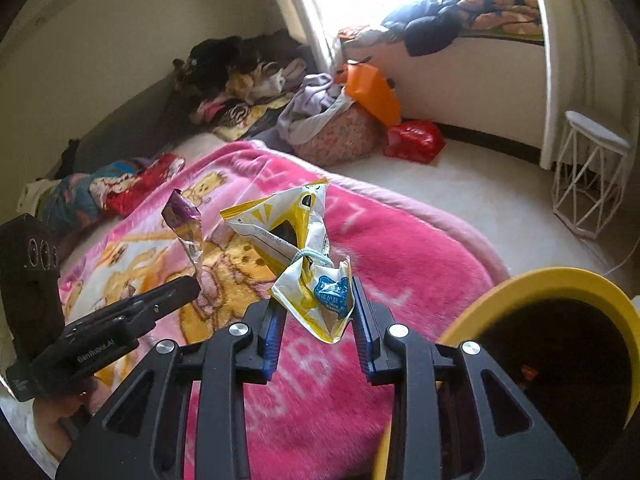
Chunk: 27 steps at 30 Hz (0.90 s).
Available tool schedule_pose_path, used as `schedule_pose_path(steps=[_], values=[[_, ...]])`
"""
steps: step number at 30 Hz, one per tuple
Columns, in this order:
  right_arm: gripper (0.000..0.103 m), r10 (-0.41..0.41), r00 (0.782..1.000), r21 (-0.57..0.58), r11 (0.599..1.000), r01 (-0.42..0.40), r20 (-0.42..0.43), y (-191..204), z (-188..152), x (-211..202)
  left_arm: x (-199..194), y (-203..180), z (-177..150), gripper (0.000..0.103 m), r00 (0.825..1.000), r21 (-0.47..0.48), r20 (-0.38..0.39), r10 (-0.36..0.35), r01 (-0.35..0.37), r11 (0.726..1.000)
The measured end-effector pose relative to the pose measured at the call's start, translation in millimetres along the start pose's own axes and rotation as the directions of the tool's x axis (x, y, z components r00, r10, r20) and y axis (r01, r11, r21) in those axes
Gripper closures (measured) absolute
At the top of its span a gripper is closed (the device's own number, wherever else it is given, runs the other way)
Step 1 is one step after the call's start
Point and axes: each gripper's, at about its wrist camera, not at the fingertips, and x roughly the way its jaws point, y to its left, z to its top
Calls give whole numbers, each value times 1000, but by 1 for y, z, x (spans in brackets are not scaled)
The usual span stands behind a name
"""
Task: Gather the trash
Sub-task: 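Carry the yellow bag and pink wrapper over the bin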
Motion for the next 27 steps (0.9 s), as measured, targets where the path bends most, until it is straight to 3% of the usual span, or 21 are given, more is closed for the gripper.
schedule_pose_path(steps=[27], values=[[74,-94,987,119,990,79,127,-49,-28,-93,-21,-82,1,86,992,146,28,-124,119,982]])
